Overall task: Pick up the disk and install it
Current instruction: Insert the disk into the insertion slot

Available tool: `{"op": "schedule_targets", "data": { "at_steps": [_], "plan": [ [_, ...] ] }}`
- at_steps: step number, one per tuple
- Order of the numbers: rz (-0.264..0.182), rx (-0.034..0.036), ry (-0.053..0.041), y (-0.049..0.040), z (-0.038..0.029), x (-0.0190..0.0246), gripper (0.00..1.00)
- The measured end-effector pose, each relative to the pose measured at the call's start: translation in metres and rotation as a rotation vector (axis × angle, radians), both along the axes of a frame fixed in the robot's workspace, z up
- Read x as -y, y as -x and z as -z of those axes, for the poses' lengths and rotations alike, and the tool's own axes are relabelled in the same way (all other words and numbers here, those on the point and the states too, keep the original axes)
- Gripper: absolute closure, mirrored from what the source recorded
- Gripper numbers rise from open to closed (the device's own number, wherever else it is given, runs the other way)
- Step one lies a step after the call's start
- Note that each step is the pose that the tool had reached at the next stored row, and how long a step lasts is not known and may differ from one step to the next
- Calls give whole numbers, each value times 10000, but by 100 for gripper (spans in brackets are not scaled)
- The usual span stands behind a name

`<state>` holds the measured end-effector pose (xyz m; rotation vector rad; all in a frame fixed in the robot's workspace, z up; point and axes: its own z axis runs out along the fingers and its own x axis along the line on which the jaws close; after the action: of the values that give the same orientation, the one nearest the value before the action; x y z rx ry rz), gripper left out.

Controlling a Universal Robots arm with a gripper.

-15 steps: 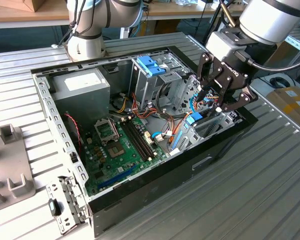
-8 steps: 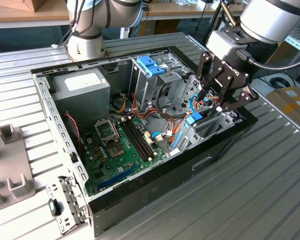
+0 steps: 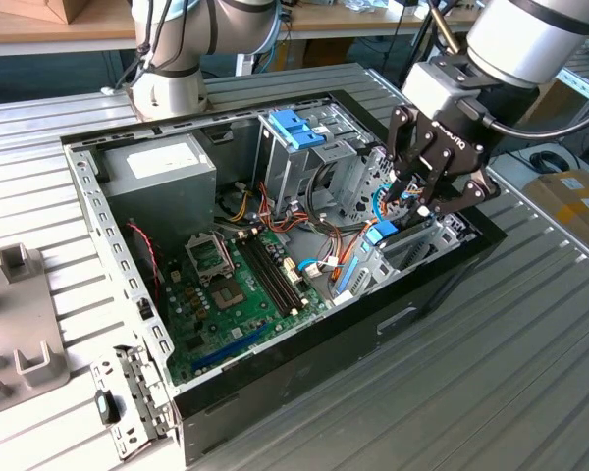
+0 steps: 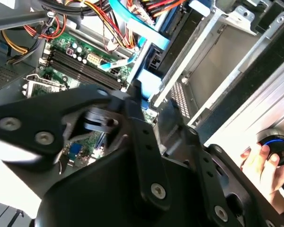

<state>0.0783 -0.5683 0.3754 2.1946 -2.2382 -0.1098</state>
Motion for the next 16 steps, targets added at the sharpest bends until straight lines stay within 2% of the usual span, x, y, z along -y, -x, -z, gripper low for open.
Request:
{"op": "schedule_targets", "data": {
  "at_steps": [2,3,6,10,16],
  "plan": [
    [0,-28,-2,-27,24,-14,70],
    [0,-44,-2,-51,36,-15,70],
    [0,-97,2,-150,82,-16,88],
    [0,-181,2,-282,172,-17,90],
    [0,-230,4,-313,274,-17,90]
  ]
}}
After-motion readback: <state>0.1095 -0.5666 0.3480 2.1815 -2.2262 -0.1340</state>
